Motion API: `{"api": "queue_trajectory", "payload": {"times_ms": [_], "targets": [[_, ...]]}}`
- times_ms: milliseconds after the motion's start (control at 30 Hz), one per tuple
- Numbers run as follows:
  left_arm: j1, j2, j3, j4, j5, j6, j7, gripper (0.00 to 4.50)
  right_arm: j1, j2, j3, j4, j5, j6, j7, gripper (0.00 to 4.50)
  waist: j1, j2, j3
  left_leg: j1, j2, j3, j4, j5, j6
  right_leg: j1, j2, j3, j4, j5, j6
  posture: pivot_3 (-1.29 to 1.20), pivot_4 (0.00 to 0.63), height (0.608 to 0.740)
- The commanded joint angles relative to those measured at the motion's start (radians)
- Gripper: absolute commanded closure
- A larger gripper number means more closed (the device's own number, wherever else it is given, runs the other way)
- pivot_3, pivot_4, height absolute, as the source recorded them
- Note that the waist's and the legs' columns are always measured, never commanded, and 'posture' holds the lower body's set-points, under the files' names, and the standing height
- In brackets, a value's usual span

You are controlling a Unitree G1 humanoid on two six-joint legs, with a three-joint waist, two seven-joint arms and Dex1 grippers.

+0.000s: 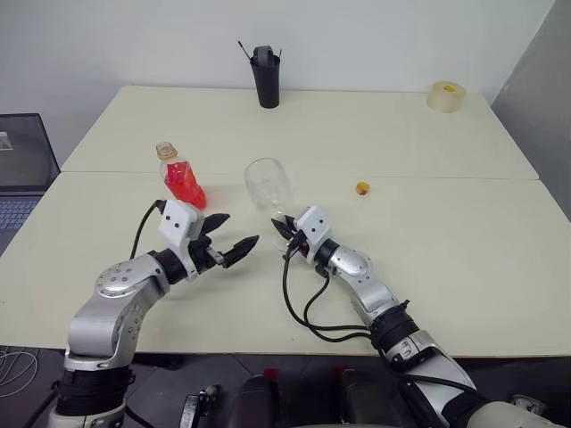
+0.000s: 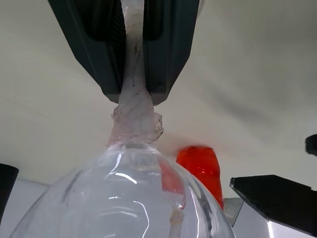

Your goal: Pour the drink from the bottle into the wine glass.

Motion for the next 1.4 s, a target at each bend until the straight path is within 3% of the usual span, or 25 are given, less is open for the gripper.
{"api": "queue_trajectory", "payload": {"times_ms": [33, 267, 433, 867, 1400], "targets": [[-0.036, 0.005, 0.001, -0.044, -0.020, -0.019, -0.004, 0.00, 0.003, -0.011, -0.011, -0.009, -0.001, 0.000, 0.034, 4.36, 0.000, 0.000, 0.000, 0.000, 0.000, 0.000, 0.000, 0.000, 0.000, 0.000, 0.000, 0.000, 0.000, 0.000, 0.000, 0.00, 0.150, 0.740], [-0.034, 0.089, 0.011, -0.105, -0.109, 0.053, -0.096, 0.00, 0.029, -0.039, -0.009, -0.001, -0.015, 0.032, 0.052, 4.36, 0.000, 0.000, 0.000, 0.001, 0.000, 0.000, 0.000, 0.000, 0.000, 0.001, 0.000, 0.000, 0.000, 0.000, 0.000, 0.00, 0.150, 0.740], [-0.058, 0.155, 0.089, -0.150, -0.223, 0.133, -0.111, 0.00, 0.018, -0.041, -0.022, 0.015, -0.012, 0.032, 0.050, 4.36, -0.001, 0.000, 0.000, 0.004, 0.000, 0.000, -0.001, -0.001, 0.001, 0.003, 0.000, 0.000, 0.000, 0.000, 0.000, 0.00, 0.150, 0.740], [-0.040, 0.325, 0.271, -0.195, -0.364, 0.204, -0.138, 0.00, -0.039, -0.072, -0.074, 0.106, 0.007, 0.013, 0.091, 4.36, 0.001, 0.000, 0.000, 0.006, -0.001, 0.001, -0.001, -0.001, 0.001, 0.005, 0.001, 0.001, -0.001, 0.000, 0.000, 0.00, 0.150, 0.740], [0.005, 0.411, 0.342, -0.177, -0.433, 0.224, -0.177, 0.00, -0.014, -0.071, -0.086, 0.095, -0.005, 0.040, 0.068, 4.36, 0.001, -0.001, 0.000, 0.007, -0.001, 0.001, -0.001, -0.001, 0.001, 0.005, 0.001, 0.001, -0.001, 0.000, 0.000, 0.00, 0.150, 0.740]]}}
